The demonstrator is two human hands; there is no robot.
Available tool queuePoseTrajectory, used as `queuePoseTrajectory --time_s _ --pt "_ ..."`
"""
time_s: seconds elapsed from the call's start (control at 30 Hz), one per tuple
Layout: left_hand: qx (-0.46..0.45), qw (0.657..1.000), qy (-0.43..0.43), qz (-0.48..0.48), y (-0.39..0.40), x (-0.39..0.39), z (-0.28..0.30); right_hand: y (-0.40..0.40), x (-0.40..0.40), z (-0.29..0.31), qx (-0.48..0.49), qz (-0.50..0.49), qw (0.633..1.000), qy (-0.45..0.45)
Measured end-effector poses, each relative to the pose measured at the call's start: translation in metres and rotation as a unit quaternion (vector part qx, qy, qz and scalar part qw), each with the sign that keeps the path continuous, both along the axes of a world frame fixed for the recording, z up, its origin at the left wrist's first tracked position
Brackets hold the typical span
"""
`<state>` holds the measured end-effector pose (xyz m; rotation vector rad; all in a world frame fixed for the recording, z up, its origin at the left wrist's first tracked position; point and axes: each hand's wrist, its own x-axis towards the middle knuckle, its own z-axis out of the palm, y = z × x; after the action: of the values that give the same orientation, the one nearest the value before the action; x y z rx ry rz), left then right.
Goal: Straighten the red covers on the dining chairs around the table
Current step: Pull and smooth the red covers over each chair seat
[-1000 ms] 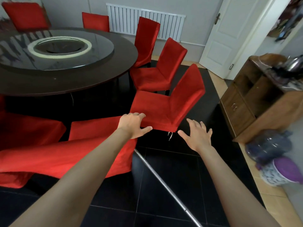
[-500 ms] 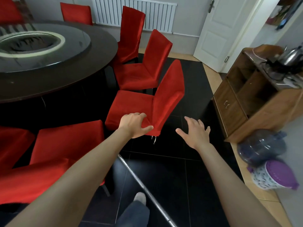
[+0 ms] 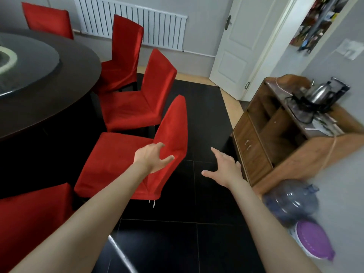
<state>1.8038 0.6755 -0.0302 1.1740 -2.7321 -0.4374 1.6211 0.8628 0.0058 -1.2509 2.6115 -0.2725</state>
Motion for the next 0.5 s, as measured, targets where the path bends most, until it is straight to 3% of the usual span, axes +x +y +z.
queuePoseTrajectory --time_s 0.23,0.5 --pt "0.005 0.998 -0.002 0.055 -0.039 -0.092 -0.013 -0.056 -0.102 -0.009 0.011 0.053 0.998 -0.012" --pt "0.032 0.979 -0.013 0.2 -0.052 -0.18 -0.034 -0.147 -0.217 -0.024 0.034 0.222 0.975 -0.005"
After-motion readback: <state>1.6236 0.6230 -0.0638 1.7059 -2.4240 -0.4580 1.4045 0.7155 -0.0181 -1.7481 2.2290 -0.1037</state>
